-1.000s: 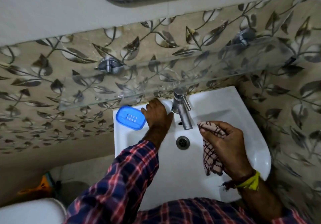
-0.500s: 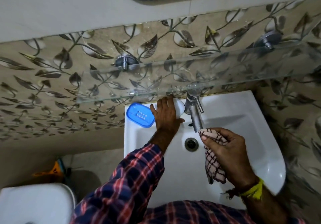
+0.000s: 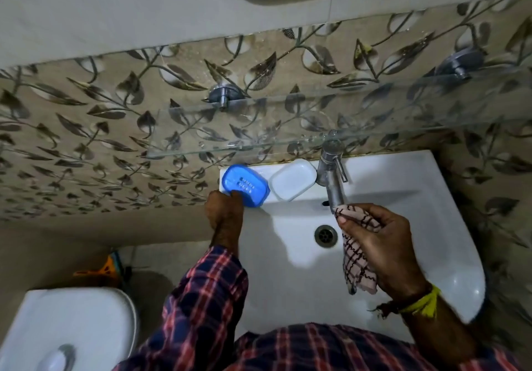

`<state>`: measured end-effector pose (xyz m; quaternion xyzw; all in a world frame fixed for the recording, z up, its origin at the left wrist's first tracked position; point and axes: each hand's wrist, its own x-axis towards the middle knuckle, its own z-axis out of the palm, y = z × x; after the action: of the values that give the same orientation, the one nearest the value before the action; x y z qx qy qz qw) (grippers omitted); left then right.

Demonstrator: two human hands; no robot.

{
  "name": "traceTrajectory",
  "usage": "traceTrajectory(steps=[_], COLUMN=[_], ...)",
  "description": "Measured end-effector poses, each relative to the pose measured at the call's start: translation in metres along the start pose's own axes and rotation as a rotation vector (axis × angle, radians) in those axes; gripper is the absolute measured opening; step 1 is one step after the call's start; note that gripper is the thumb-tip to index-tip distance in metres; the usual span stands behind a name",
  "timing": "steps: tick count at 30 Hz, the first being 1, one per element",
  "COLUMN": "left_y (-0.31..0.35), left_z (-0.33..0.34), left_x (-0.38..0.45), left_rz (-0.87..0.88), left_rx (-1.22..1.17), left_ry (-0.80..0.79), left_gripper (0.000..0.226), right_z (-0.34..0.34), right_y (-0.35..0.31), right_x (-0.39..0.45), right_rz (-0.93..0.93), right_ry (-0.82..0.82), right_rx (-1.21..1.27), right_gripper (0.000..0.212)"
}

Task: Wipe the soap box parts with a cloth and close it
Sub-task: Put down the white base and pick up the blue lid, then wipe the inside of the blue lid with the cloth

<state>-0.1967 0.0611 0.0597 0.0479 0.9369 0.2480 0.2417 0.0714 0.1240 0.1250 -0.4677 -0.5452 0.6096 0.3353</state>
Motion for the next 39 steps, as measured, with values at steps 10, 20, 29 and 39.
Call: traceTrajectory(steps=[10,20,29,39], left_y=[-0.002,-0.029,-0.017,-0.005], left_z=[-0.001,-0.014,-0.005,0.000], left_x=[0.003,-0.061,-0.144,-0.156], left_rz=[0.069,0.307,0.376,0.150], left_rx=[0.015,-0.832,-1.206,-1.274], left_ry=[0.184,-0.130,-0.511,-0.932], left_gripper=[0.042,0.035,0.021,0.052], right_z=[-0.002,0.003,0.004,-0.010], right_y=[0.000,-0.004,-0.018,-0.034], right_x=[0.000,0.016,0.009,0.001], right_rz=[-0.006,-0.007,0.002,-0.007], right_ry=[-0.054,-0.104,-0.264,-0.267], right_rx=[0.054,-0.002,0.145,0.132], right_gripper=[0.022,0.019,0.019,0.019])
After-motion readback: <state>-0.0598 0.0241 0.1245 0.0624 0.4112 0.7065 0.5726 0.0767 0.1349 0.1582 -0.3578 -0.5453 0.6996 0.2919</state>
